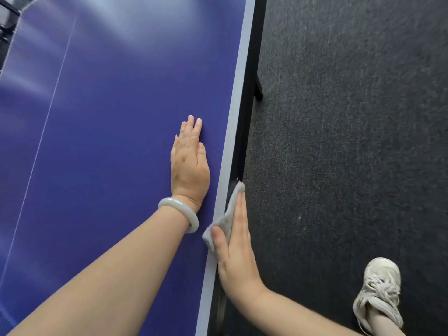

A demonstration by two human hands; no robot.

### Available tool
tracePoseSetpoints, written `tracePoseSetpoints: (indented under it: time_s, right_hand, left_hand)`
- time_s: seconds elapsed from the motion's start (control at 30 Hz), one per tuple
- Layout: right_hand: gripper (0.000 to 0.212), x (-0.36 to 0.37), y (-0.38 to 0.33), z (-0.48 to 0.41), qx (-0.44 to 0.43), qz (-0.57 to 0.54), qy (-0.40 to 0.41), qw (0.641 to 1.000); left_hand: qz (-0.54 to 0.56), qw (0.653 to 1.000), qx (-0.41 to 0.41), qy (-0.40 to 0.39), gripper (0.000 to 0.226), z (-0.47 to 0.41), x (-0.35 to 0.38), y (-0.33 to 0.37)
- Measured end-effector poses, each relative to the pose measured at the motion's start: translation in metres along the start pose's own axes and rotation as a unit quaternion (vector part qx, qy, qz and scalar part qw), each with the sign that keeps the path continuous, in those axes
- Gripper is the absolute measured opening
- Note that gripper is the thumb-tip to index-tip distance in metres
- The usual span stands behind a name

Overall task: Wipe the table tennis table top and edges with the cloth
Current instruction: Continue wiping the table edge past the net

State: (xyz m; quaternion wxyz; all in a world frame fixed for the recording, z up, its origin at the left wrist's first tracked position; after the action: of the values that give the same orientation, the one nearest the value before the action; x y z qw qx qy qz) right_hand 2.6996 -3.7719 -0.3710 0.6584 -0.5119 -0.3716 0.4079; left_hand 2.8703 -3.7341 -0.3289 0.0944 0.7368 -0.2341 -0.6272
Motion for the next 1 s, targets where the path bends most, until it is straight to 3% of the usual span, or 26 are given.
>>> tracePoseSetpoints:
  time_s: [0.23,0.43,0.53,0.73,0.87,1.0]
  right_hand:
    - [0.07,0.001,-0.031,-0.101,0.083,0.003,0.093,0.992]
    - [0.075,0.011,-0.002,0.029,0.045,0.025,0.032,0.998]
    - [0.076,0.013,0.005,0.04,0.049,0.044,0.014,0.998]
    - [0.074,0.012,0.0,0.038,0.041,0.059,0.022,0.997]
    - [0.073,0.01,-0.001,0.039,0.048,0.054,0.016,0.997]
    - [0.07,0.01,0.002,0.042,0.065,0.033,0.022,0.997]
  left_hand:
    - [0.039,0.999,-0.015,-0.003,0.05,0.0,-0.003,0.002]
    - [0.153,0.985,-0.075,-0.009,0.053,0.001,-0.012,-0.001]
    - [0.169,0.982,-0.079,-0.029,0.054,0.008,-0.019,-0.002]
    - [-0.009,0.998,0.045,-0.049,0.05,0.133,-0.059,-0.031]
    - [-0.094,0.991,0.053,-0.08,0.054,0.21,-0.078,-0.047]
    - [-0.109,0.991,0.037,-0.067,0.058,0.22,-0.074,-0.045]
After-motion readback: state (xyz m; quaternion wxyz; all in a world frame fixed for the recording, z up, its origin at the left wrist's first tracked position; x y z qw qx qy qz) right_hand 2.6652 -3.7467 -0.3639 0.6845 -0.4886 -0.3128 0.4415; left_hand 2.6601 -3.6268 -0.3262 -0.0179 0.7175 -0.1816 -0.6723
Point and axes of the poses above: each hand's wrist, its own z-axis away from the middle knuckle, its own x-axis out of the palm, y = z × x, the point moved 3 cm from there along -z, towards the middle knuckle, and after that the axes turned 9 degrees about y, right-handed, at the moved point
